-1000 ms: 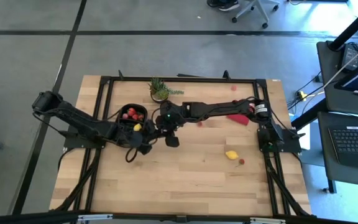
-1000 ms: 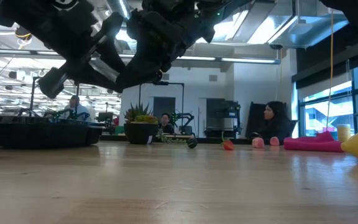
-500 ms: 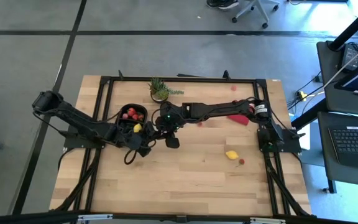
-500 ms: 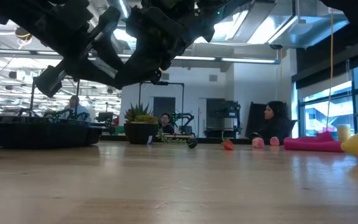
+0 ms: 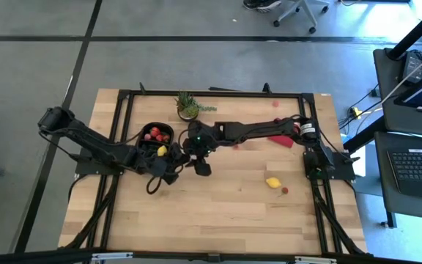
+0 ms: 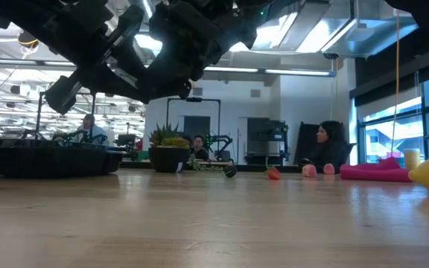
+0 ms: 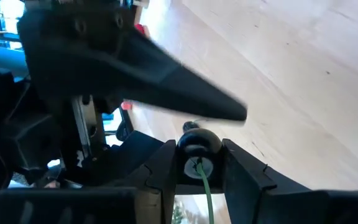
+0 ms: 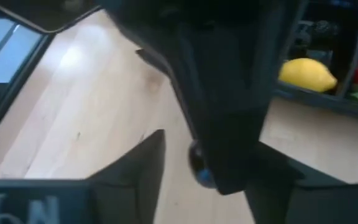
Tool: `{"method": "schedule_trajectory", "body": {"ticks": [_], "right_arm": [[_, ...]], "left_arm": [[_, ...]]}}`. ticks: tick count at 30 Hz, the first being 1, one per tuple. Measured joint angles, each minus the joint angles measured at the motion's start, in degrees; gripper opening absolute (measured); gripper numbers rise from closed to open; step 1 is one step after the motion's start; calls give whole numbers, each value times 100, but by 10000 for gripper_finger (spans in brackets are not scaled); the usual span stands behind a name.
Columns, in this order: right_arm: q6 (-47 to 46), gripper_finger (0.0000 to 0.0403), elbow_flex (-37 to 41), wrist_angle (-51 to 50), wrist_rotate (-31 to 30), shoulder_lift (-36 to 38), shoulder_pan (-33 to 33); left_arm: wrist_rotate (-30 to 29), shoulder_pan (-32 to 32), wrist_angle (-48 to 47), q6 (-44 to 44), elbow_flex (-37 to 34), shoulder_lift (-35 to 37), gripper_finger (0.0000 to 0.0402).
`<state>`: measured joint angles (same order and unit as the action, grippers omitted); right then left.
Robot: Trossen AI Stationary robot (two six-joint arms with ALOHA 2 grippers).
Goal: Pick and placing Produce into tupperware
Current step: Put the black cherry into the black container
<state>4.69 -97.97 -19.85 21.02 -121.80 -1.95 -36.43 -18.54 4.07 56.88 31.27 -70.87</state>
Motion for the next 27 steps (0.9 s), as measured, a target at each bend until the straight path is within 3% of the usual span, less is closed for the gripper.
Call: {"method": "schedule_trajectory", "body": {"ticks": [6, 12, 15, 18, 23, 27], "right_arm": [[23, 259, -2, -322, -105, 2, 2], [9, 275, 0, -1167, -392, 7, -7], [19, 276, 4, -1675, -1055, 7, -8], [24, 276, 4, -1815, -1345, 7, -25], [48, 277, 4, -1768, -1384, 7, -19], [77, 277, 4, -1745, -1388, 7, -25]], "left_arm": [[-311, -61, -68, -393, 0, 0, 93], [-714, -60, -713, -1228, 0, 2, 93], [-769, -70, -1384, -2122, 0, 7, 93], [-844, -110, -2257, -3336, 0, 50, 93], [-523, -108, -3534, -5524, -11, 50, 94], [-386, -184, -3721, -6161, 0, 55, 93]]}}
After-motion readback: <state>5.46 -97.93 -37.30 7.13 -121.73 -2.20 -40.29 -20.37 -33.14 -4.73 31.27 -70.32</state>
